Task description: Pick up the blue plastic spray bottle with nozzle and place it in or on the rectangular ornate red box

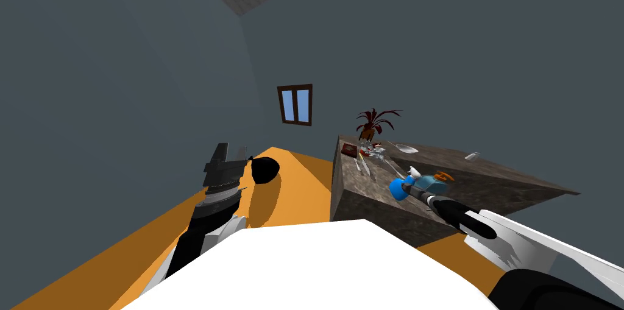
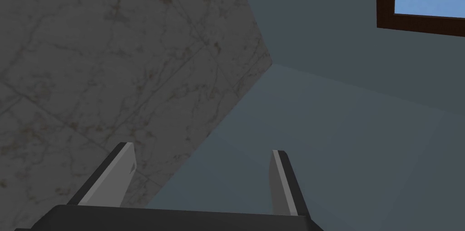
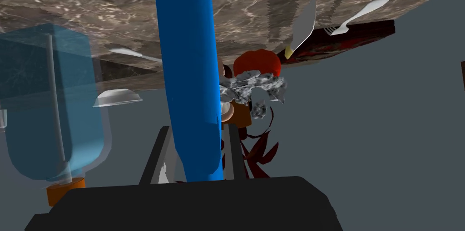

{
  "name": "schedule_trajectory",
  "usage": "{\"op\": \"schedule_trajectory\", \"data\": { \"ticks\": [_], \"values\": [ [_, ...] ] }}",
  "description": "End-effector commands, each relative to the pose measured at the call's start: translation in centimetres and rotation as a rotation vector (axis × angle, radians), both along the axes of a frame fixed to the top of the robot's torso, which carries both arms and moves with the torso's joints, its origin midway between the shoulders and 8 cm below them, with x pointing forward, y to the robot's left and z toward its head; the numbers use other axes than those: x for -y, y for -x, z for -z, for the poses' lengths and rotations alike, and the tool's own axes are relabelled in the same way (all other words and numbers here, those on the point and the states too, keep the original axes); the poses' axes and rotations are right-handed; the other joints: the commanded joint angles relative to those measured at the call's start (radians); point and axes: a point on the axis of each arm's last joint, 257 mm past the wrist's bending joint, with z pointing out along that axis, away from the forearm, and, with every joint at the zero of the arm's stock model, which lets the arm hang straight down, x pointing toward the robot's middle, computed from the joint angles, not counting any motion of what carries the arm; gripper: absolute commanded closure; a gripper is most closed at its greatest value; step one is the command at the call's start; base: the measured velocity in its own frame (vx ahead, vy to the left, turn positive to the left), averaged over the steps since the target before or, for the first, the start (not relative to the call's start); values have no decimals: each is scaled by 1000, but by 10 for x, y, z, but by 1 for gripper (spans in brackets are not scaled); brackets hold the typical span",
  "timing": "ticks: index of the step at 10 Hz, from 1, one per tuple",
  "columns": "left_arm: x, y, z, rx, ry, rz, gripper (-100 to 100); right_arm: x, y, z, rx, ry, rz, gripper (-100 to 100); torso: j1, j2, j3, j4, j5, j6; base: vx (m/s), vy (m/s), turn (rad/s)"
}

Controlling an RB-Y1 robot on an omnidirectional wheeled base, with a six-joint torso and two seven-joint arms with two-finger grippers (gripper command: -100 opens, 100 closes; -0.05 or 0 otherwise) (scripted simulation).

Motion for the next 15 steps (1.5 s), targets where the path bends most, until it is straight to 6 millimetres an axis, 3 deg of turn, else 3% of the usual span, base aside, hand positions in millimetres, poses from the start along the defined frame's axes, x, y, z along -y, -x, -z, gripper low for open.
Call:
{"op": "schedule_trajectory", "data": {
  "ticks": [1, 4, 7, 15],
  "values": [
    [0, 0, 0, 0, 0, 0, 0, 1, 1, -1, -3, -13, 17, 100, 0, 0, 0, 0, 0, 0, 34, 82, -7],
    [0, 0, 0, 0, 0, 0, 0, 6, 2, -7, -9, -34, 53, 100, 1, -2, -1, 0, 0, 0, 66, 115, 6],
    [0, 0, 0, 0, 0, 0, 0, 20, -6, -21, -9, -14, 59, 100, -2, -12, -6, -2, 0, -3, 202, 77, 60],
    [0, 0, 0, 0, 0, 0, 0, 37, -40, -59, -3, 72, -24, 100, -10, -17, -9, -3, 0, -7, 226, -32, 51]
  ]
}}
